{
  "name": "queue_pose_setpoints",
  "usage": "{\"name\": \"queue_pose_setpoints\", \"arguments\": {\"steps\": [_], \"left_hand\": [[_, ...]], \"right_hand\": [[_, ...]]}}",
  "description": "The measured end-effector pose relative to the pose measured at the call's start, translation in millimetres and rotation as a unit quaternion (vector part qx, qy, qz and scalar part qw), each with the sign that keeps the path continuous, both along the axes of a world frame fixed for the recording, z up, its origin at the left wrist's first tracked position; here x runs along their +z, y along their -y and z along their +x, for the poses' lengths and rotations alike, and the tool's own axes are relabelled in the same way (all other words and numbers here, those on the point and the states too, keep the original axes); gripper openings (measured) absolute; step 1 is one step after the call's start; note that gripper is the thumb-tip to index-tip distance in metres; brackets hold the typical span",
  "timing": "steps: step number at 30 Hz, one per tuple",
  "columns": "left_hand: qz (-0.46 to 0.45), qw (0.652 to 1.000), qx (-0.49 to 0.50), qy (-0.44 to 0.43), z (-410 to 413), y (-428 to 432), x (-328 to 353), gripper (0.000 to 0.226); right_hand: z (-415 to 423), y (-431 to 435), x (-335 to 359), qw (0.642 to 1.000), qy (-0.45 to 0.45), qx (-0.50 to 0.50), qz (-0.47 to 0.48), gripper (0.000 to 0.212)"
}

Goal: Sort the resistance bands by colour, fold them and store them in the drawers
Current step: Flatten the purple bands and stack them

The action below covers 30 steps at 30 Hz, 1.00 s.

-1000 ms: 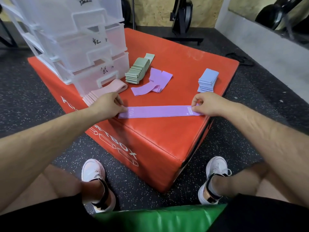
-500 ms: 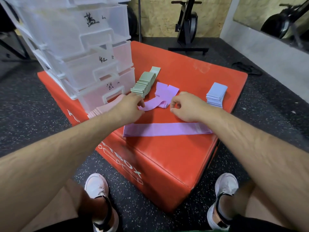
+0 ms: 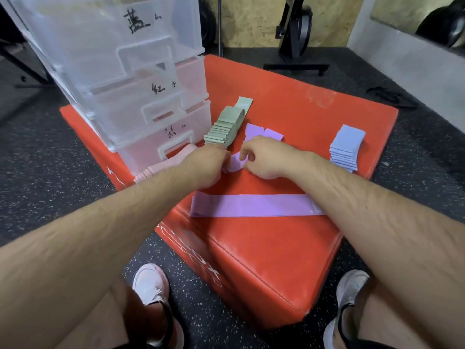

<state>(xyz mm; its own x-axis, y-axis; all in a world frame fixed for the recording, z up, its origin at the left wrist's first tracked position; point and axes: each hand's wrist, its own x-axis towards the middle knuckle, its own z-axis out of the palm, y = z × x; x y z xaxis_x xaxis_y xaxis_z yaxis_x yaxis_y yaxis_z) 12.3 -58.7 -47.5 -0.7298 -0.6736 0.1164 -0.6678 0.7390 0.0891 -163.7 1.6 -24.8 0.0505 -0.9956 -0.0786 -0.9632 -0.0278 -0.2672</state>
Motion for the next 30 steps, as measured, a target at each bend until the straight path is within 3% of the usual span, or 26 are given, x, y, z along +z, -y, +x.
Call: {"name": "queue_pose_setpoints", "arguments": {"steps": [4,8,11,15,21,26,30], "left_hand": [[0.076,0.991,0.023,-0.105,-0.6,1.7,5.4,0.030],[0.151,0.963,0.034,-0.219,-5.1,-6.6,29.7,0.028],[0.187,0.939,0.045,-0.285,-2.8,-13.8,41.3,0.024],[0.218,0.920,0.060,-0.321,2.5,-24.6,52.2,0.011],[0.235,0.894,0.069,-0.374,5.1,-35.1,61.9,0.017],[0.251,0.864,0.075,-0.430,13.0,-36.1,69.3,0.014],[0.243,0.855,0.091,-0.450,22.8,-32.4,75.8,0.011]], "right_hand": [[-6.0,3.6,3.7,1.000,0.009,-0.003,-0.006,0.038],[-6.8,-3.6,17.0,0.970,0.240,-0.013,0.016,0.043],[-8.5,-8.5,26.7,0.948,0.316,-0.019,0.000,0.029],[-8.9,-10.1,29.1,0.945,0.324,-0.013,-0.041,0.012],[-1.5,-26.0,40.2,0.937,0.346,-0.004,-0.053,0.007],[-3.2,-39.3,44.0,0.935,0.353,-0.008,-0.022,0.027],[-15.5,-46.9,43.7,0.956,0.294,-0.012,0.012,0.024]]}}
